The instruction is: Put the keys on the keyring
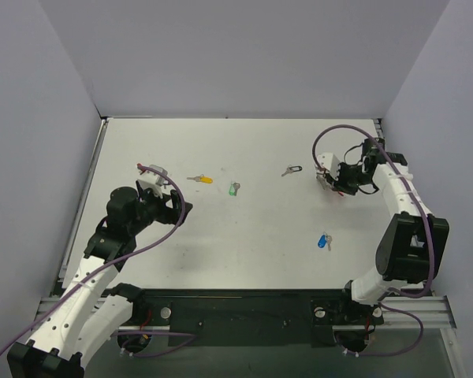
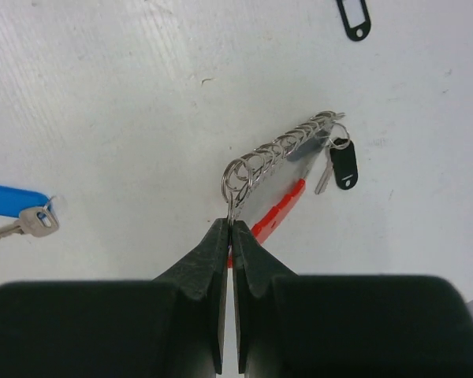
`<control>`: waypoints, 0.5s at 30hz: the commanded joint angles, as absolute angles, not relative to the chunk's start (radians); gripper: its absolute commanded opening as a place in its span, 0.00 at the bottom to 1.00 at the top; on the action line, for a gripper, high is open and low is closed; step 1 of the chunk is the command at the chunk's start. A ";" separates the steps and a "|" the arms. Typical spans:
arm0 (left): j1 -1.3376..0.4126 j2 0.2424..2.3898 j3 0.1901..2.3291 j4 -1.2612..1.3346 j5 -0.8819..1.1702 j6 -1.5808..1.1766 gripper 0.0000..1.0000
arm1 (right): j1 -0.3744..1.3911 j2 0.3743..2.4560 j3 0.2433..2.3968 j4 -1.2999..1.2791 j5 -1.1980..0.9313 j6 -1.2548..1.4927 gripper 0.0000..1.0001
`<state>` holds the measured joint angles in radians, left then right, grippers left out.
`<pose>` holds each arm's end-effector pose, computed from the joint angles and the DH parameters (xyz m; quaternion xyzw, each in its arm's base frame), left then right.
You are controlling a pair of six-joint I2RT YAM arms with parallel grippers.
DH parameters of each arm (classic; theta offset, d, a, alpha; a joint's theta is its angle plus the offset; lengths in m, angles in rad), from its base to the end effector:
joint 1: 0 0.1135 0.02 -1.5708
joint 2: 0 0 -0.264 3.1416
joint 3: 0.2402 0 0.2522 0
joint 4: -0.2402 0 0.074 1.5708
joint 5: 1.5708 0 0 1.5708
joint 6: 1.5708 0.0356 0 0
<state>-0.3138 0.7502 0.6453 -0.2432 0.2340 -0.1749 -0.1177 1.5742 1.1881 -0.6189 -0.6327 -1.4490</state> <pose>0.1676 -0.0631 0.2905 0.1233 0.8067 -0.2307 0.5300 0.3257 -0.0173 0.2541 -0.6319 0.6641 0.0245 0.3988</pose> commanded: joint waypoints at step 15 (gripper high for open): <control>-0.308 0.715 0.629 -0.176 0.304 -0.170 0.88 | -0.083 1.462 1.428 -0.726 -0.822 -0.991 0.00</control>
<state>-0.3130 0.7368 0.6308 -0.2340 0.2543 -0.1749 -0.1150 1.5253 1.3823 -0.6659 -0.7429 -1.0878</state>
